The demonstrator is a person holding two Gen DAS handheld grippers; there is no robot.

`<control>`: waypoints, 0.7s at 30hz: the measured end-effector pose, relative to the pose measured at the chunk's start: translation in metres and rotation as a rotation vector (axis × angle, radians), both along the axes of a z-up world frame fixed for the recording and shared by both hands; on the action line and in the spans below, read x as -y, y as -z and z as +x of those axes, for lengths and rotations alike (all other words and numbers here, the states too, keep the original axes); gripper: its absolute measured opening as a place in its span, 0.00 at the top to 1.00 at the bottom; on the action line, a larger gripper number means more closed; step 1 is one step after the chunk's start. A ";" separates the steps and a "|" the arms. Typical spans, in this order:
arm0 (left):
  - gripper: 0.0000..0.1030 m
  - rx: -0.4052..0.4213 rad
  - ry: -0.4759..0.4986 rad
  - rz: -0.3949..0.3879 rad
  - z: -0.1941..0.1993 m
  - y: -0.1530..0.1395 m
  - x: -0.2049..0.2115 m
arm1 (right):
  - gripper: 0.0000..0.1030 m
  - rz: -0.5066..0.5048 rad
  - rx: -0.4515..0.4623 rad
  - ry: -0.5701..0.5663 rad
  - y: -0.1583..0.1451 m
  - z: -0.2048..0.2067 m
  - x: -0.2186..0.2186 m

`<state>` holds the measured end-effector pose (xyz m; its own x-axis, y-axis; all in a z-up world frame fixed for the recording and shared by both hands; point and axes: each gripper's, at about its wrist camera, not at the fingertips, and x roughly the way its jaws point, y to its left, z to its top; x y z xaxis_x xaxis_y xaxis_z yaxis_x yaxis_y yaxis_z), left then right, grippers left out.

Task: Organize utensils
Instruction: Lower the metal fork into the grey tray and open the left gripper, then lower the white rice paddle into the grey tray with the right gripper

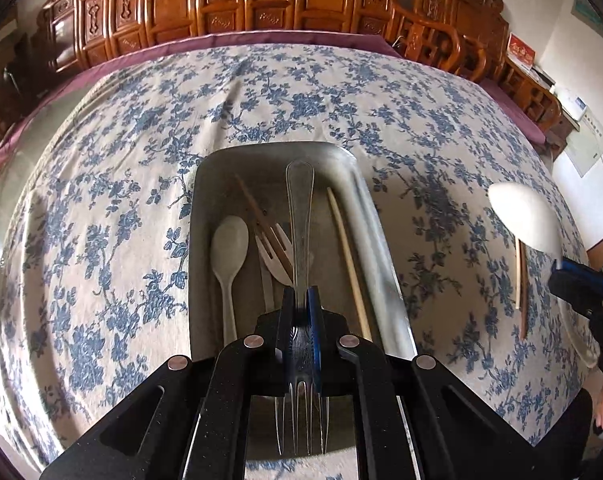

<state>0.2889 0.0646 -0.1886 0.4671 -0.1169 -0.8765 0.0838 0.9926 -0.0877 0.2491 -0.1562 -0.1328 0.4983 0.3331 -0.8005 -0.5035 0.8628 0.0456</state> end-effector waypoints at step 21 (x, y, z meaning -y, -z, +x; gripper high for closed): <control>0.78 0.066 -0.022 -0.036 -0.023 -0.032 -0.052 | 0.89 0.079 -0.025 -0.053 -0.003 0.019 -0.073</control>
